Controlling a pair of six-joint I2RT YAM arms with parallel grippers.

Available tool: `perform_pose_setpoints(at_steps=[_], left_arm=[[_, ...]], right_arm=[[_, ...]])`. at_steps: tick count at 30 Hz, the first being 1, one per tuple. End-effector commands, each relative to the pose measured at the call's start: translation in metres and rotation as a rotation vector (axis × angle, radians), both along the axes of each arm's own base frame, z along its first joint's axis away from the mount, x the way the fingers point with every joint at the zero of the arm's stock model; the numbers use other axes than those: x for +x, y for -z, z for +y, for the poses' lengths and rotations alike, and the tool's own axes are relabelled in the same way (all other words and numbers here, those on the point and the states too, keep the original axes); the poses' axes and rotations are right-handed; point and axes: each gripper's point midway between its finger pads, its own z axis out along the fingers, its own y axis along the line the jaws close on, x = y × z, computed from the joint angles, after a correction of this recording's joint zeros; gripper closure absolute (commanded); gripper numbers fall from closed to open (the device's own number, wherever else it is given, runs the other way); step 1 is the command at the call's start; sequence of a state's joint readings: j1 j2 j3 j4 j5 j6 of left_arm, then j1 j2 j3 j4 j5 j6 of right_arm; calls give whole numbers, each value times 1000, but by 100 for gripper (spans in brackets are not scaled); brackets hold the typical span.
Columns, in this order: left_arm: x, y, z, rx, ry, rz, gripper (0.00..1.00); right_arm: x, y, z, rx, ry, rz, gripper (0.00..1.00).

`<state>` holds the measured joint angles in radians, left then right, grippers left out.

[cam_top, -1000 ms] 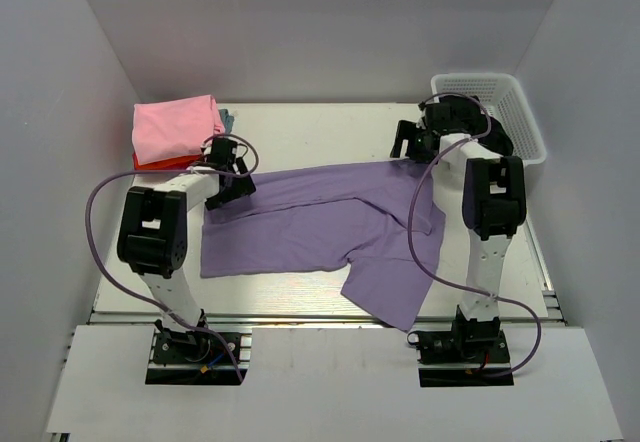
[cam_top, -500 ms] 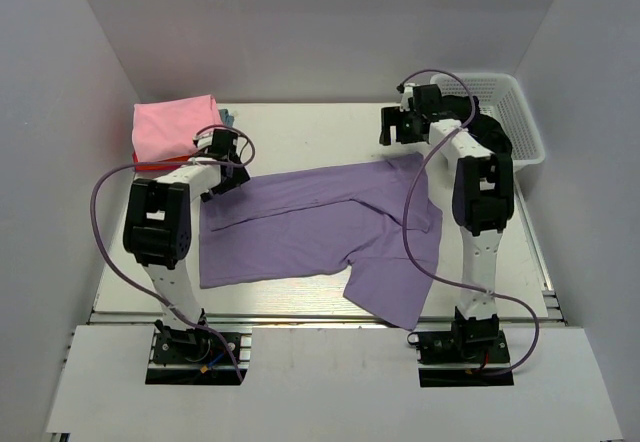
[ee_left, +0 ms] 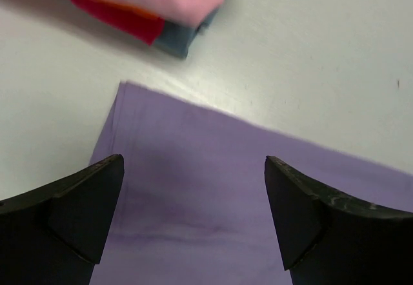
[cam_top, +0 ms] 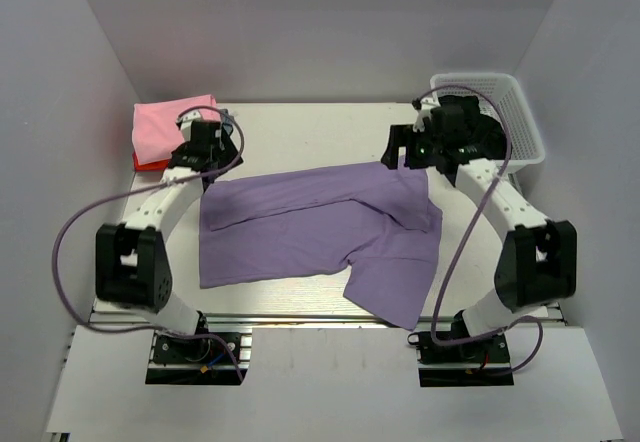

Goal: Fold and stack the t-shirts
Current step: Fold the flattened tshirt in 1/3 of the way, then grap the side of the flattened tshirt closest away from the robot with both arms

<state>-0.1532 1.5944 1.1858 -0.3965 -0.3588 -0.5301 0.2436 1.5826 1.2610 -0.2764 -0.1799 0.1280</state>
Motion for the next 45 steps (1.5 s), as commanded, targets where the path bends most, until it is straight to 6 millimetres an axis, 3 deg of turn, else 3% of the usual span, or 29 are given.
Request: perform_pose_setpoints(at_steps=[1, 4, 5, 8, 13, 19, 20, 22, 26, 28, 30, 31, 32, 33, 35, 36, 37, 38, 39, 40, 41, 42, 43, 44, 45], left_arm=[[-34, 11, -15, -63, 89, 26, 0], [-42, 28, -29, -119, 149, 51, 0], [-46, 43, -31, -124, 154, 104, 0], [-43, 55, -31, -121, 152, 135, 0], [-25, 83, -24, -88, 123, 184, 0], [12, 105, -13, -31, 75, 230, 0], [22, 103, -10, -34, 67, 217, 0], [26, 116, -11, -31, 66, 242, 0], [34, 113, -11, -53, 62, 248, 0], [33, 104, -11, -54, 63, 235, 0], [31, 78, -12, -57, 80, 201, 0], [26, 71, -12, -58, 81, 195, 0], [24, 59, -11, -59, 81, 181, 0], [16, 34, -10, -61, 82, 154, 0], [-1, 16, -10, -51, 74, 143, 0], [-7, 4, -8, -57, 56, 126, 0], [-29, -7, -5, -74, 23, 137, 0], [-41, -10, 1, -85, -15, 152, 0], [-55, -12, 3, -95, -46, 171, 0], [-83, 1, 11, -95, -127, 242, 0], [-100, -7, 14, -113, -172, 229, 0], [-114, -3, 15, -127, -196, 243, 0], [-137, 17, 16, -147, -207, 295, 0], [-159, 26, 16, -164, -215, 302, 0], [-159, 18, 16, -176, -219, 269, 0]], right_arm=[[-33, 28, -1, 17, 60, 111, 10], [-58, 58, -13, -17, 110, 195, 10], [-66, 68, -15, -26, 119, 230, 10], [-73, 87, -18, -45, 123, 281, 10], [-56, 115, -30, -110, 168, 283, 10], [-34, 137, -20, -100, 157, 323, 10], [-29, 136, -20, -97, 159, 314, 10], [-17, 142, -22, -133, 158, 318, 10], [6, 132, -18, -142, 131, 292, 10], [7, 123, -15, -146, 117, 273, 10], [5, 99, -15, -133, 120, 226, 10], [3, 95, -15, -128, 119, 219, 10], [-2, 67, -16, -107, 123, 166, 10], [-13, 71, -19, -111, 125, 183, 10], [-30, 64, -18, -112, 118, 182, 10], [-51, 49, -23, -103, 126, 164, 10], [-62, 46, -20, -113, 114, 166, 10], [-77, 38, -23, -125, 105, 169, 10], [-98, 41, -28, -159, 108, 198, 10], [-109, 34, -25, -155, 87, 183, 10], [-126, 41, -26, -172, 58, 227, 10], [-144, 46, -17, -160, 5, 258, 10], [-153, 46, -13, -156, -13, 272, 10], [-176, 58, -5, -167, -68, 335, 10], [-183, 61, -1, -165, -87, 350, 10]])
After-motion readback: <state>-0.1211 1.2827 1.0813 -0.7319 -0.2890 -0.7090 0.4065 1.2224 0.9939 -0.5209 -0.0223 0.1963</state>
